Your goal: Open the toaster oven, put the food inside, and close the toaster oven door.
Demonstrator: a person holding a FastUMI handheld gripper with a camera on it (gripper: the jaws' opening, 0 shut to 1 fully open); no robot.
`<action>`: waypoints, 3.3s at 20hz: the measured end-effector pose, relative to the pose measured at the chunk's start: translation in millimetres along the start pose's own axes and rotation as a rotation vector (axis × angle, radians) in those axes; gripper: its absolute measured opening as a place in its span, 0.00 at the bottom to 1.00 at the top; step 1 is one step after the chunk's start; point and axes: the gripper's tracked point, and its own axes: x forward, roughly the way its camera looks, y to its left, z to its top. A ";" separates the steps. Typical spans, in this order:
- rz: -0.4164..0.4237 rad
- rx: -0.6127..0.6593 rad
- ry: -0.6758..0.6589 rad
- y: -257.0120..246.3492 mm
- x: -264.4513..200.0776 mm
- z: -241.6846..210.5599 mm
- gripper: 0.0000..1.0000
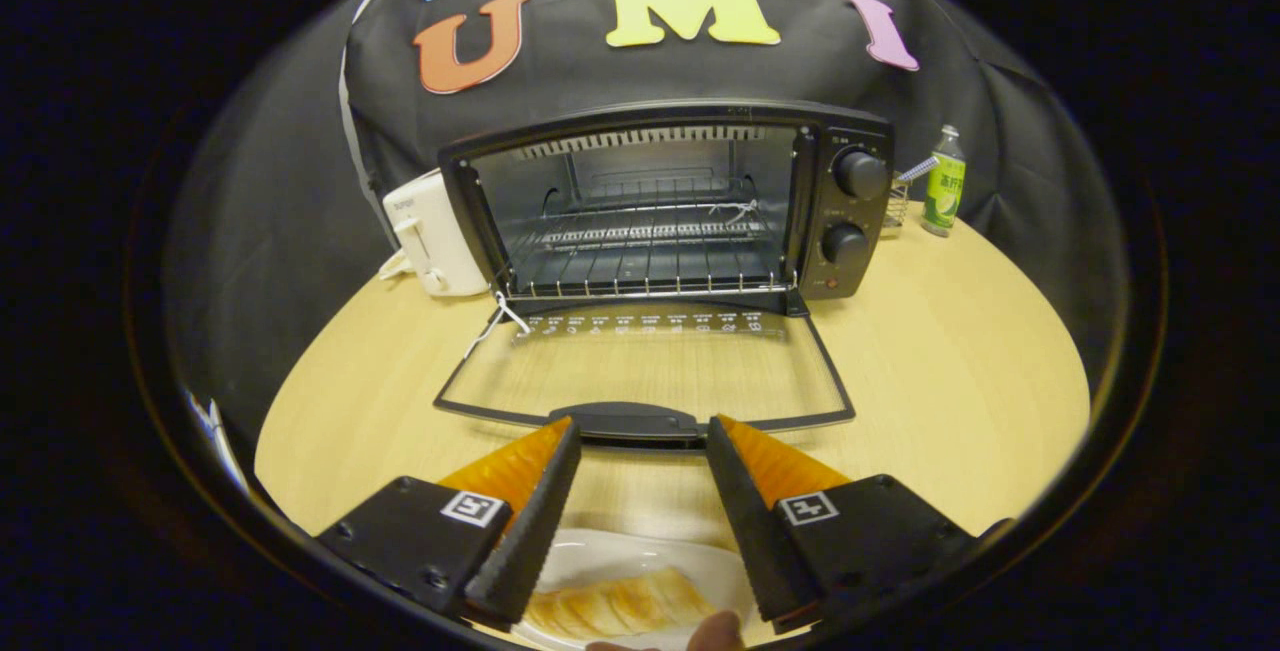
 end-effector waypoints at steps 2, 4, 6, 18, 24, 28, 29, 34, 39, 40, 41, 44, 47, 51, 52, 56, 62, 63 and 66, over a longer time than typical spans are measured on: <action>-0.012 0.010 -0.028 -7.1 -6.7 9.2 0.91; -0.013 0.043 -0.047 -13.4 -13.0 11.9 0.90; -0.025 0.035 -0.078 -20.7 -21.8 16.1 0.90; 0.094 -0.050 -0.301 -11.4 -144.4 44.6 1.00; 0.099 -0.188 -0.360 -7.0 -180.5 14.6 1.00; 0.158 -0.187 -0.311 8.0 -166.9 -18.1 1.00; 0.158 -0.189 -0.296 12.1 -159.5 -27.8 1.00; 0.140 -0.141 -0.200 33.4 -119.9 -78.7 1.00; 0.048 -0.183 -0.134 34.1 -88.1 -105.7 1.00; 0.044 -0.178 -0.120 33.5 -83.4 -108.2 1.00; 0.046 -0.165 -0.108 33.8 -80.7 -110.1 1.00; 0.087 -0.151 -0.045 35.6 -71.5 -116.7 1.00; 0.108 -0.172 -0.021 32.5 -69.9 -118.0 0.92; 0.103 -0.162 -0.041 31.4 -70.9 -116.0 0.65; 0.103 -0.154 -0.044 30.4 -71.7 -114.8 0.55; 0.101 -0.128 -0.073 26.7 -72.0 -108.7 0.21; 0.114 -0.096 -0.120 25.8 -86.2 -92.1 0.07; 0.111 -0.103 -0.140 25.8 -90.4 -85.4 0.07; 0.122 -0.100 -0.183 29.3 -103.1 -65.9 0.06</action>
